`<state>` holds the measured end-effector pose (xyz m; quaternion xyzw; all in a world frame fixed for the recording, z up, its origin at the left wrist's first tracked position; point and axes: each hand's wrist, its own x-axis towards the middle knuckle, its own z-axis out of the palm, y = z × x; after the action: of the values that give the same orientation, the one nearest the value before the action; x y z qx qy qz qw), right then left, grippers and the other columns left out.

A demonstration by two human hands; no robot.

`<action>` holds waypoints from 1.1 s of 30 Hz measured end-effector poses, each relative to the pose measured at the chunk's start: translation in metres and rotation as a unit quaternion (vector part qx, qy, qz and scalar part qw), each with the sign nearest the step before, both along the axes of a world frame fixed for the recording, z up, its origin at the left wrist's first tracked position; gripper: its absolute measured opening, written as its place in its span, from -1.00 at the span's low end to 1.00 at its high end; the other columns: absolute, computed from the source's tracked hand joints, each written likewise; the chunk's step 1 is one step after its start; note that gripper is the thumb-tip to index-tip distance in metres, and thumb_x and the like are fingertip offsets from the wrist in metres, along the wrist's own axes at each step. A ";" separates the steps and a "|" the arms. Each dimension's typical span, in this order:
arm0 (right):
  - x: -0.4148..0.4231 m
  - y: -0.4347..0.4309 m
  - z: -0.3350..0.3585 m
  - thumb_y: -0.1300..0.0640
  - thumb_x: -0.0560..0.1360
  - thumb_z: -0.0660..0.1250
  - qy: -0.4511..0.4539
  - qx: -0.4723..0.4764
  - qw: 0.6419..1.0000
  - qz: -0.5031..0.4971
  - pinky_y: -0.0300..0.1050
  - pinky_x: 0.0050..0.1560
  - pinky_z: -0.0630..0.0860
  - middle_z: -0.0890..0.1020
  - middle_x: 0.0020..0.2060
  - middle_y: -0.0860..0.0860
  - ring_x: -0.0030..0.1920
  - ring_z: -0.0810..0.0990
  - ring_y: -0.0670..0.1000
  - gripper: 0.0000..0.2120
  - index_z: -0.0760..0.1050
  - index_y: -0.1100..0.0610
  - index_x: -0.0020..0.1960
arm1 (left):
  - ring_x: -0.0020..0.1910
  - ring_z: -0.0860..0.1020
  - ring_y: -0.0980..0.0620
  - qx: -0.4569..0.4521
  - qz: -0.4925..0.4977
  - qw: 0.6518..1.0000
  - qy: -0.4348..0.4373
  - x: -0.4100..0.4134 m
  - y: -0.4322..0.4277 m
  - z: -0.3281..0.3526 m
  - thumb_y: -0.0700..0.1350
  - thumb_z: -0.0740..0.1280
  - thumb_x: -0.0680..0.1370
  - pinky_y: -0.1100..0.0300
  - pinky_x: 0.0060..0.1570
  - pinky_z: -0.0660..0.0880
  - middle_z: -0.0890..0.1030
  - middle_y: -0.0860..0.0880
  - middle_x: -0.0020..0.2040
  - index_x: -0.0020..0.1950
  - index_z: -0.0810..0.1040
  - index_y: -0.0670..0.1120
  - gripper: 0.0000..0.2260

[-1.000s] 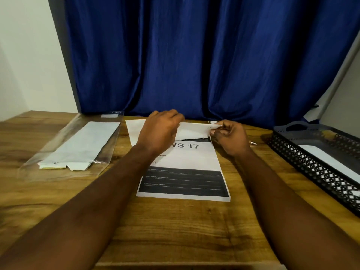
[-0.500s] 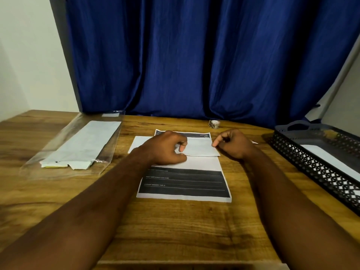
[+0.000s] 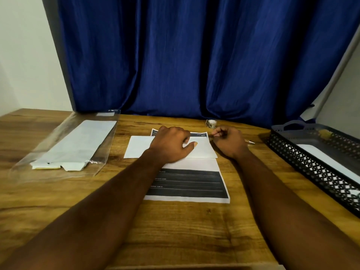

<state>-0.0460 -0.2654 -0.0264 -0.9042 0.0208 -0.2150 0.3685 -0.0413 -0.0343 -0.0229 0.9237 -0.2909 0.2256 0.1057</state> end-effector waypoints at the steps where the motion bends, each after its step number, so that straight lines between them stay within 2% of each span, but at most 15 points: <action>1: 0.003 0.000 0.001 0.19 0.56 0.42 -0.005 0.001 1.000 -0.019 -0.22 -0.10 0.48 0.70 -0.08 -0.02 -0.04 0.64 0.00 -0.91 0.66 0.07 0.04 | -0.13 0.48 0.06 -0.002 0.003 1.000 -0.009 0.001 -0.001 0.000 0.28 0.21 0.63 0.04 0.05 0.42 0.57 0.11 -0.15 -0.11 0.50 0.06 -0.67; 6: 0.035 -0.001 0.013 0.06 0.58 0.43 0.013 -0.070 0.994 -0.077 0.04 0.23 0.59 0.66 0.22 0.01 0.17 0.62 0.09 -0.63 0.56 -0.07 0.37 | -0.15 0.44 0.08 -0.022 0.030 0.999 -0.032 0.012 0.001 -0.002 0.29 0.21 0.62 0.01 0.12 0.41 0.53 0.14 -0.18 -0.09 0.49 0.10 -0.70; 8: 0.048 0.001 0.020 -0.03 0.59 0.42 0.034 -0.143 0.985 -0.090 0.15 0.38 0.48 0.60 0.35 0.04 0.31 0.56 0.14 -0.56 0.51 -0.11 0.46 | -0.12 0.44 0.09 -0.021 0.041 0.998 -0.036 0.015 0.000 -0.003 0.29 0.21 0.62 -0.02 0.19 0.40 0.54 0.13 -0.16 -0.08 0.49 0.11 -0.71; 10: 0.059 0.007 0.026 -0.08 0.61 0.39 0.080 -0.214 0.967 -0.116 0.26 0.50 0.24 0.57 0.38 0.04 0.41 0.49 0.15 -0.57 0.49 -0.13 0.47 | -0.10 0.41 0.10 -0.013 0.049 0.998 -0.037 0.018 -0.001 -0.003 0.29 0.22 0.62 -0.07 0.25 0.38 0.59 0.11 -0.11 -0.08 0.46 0.12 -0.73; 13: 0.076 0.011 0.025 -0.08 0.61 0.35 0.158 -0.286 0.933 -0.152 0.35 0.55 0.09 0.62 0.29 0.06 0.38 0.51 0.16 -0.61 0.52 -0.04 0.41 | -0.02 0.46 0.07 0.003 0.051 0.998 -0.025 0.019 -0.004 -0.002 0.27 0.22 0.63 -0.12 0.35 0.33 0.65 0.08 -0.01 -0.07 0.45 0.12 -0.75; 15: 0.083 0.009 0.018 -0.08 0.59 0.36 0.175 -0.274 0.930 -0.169 0.37 0.56 0.03 0.64 0.24 0.07 0.37 0.53 0.16 -0.61 0.52 -0.02 0.39 | 0.07 0.52 0.03 0.011 0.049 0.999 -0.015 0.018 -0.005 -0.001 0.25 0.22 0.63 -0.15 0.40 0.29 0.66 0.06 0.02 -0.04 0.48 0.10 -0.75; 19: 0.084 0.005 0.015 -0.09 0.58 0.37 0.096 -0.283 0.932 -0.205 0.24 0.48 0.13 0.57 -0.11 0.00 0.14 0.57 0.12 -0.77 0.61 -0.03 0.18 | 0.13 0.54 0.01 0.015 0.055 0.998 -0.019 0.020 -0.004 -0.002 0.24 0.22 0.63 -0.20 0.44 0.23 0.66 0.05 0.05 -0.04 0.49 0.10 -0.76; 21: 0.081 0.007 0.020 -0.13 0.59 0.37 0.062 -0.284 0.936 -0.198 0.23 0.44 0.16 0.56 -0.15 -0.03 0.07 0.54 0.08 -0.78 0.65 -0.04 0.13 | 0.17 0.53 0.01 0.011 0.058 0.998 -0.020 0.020 -0.005 -0.002 0.23 0.23 0.63 -0.21 0.46 0.21 0.67 0.05 0.09 0.04 0.57 0.07 -0.73; 24: 0.070 0.013 0.028 -0.18 0.59 0.38 0.019 -0.213 0.966 -0.147 0.19 0.39 0.22 0.68 -0.03 -0.05 0.14 0.57 0.08 -0.74 0.67 -0.09 0.18 | 0.24 0.52 -0.01 -0.005 0.067 0.997 -0.035 0.018 -0.005 -0.002 0.22 0.25 0.62 -0.21 0.46 0.19 0.66 0.04 0.17 0.16 0.60 0.06 -0.70; 26: 0.058 0.022 0.034 -0.21 0.54 0.42 -0.003 -0.083 0.994 -0.066 0.17 0.36 0.39 0.74 0.01 -0.10 0.13 0.64 0.05 -0.71 0.70 -0.09 0.15 | 0.31 0.50 -0.02 -0.024 0.078 0.996 -0.047 0.017 -0.003 -0.001 0.22 0.26 0.62 -0.22 0.47 0.18 0.63 0.03 0.25 0.27 0.56 0.06 -0.66; 27: 0.050 0.027 0.037 -0.19 0.52 0.46 -0.011 -0.002 1.000 -0.011 0.12 0.29 0.51 0.75 -0.02 -0.11 0.09 0.68 0.03 -0.73 0.72 -0.07 0.12 | 0.34 0.48 -0.03 -0.036 0.085 0.994 -0.050 0.016 -0.002 -0.001 0.23 0.26 0.61 -0.23 0.48 0.18 0.60 0.03 0.31 0.33 0.53 0.06 -0.62; 29: 0.030 0.041 0.042 -0.01 0.57 0.51 0.000 0.114 0.989 0.092 -0.05 0.10 0.60 0.77 -0.06 -0.08 0.00 0.73 -0.04 -0.85 0.74 0.03 0.08 | 0.39 0.46 -0.05 -0.060 0.100 0.992 -0.054 0.014 -0.001 0.001 0.25 0.28 0.59 -0.24 0.49 0.19 0.55 0.01 0.38 0.44 0.44 0.05 -0.52; 31: 0.011 0.050 0.044 0.11 0.60 0.48 0.031 0.160 0.972 0.168 -0.10 0.06 0.61 0.78 -0.06 -0.04 -0.03 0.74 -0.07 -0.90 0.73 0.08 0.08 | 0.38 0.46 -0.07 -0.104 0.102 0.988 -0.054 0.011 -0.001 0.000 0.27 0.32 0.56 -0.23 0.47 0.22 0.54 0.00 0.40 0.48 0.38 0.03 -0.43; 33: -0.006 0.056 0.042 0.14 0.63 0.42 0.065 0.192 0.956 0.212 -0.19 -0.05 0.57 0.77 -0.05 0.03 -0.10 0.72 -0.12 -0.86 0.71 0.14 0.14 | 0.37 0.47 -0.06 -0.172 0.082 0.981 -0.043 0.008 0.002 -0.002 0.26 0.38 0.52 -0.22 0.44 0.24 0.55 -0.01 0.39 0.49 0.37 0.01 -0.38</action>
<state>-0.0520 -0.2098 0.0155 -0.8121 -0.1062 -0.0643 0.5702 -0.0329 -0.0325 -0.0250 0.9020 -0.1755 0.3196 0.2312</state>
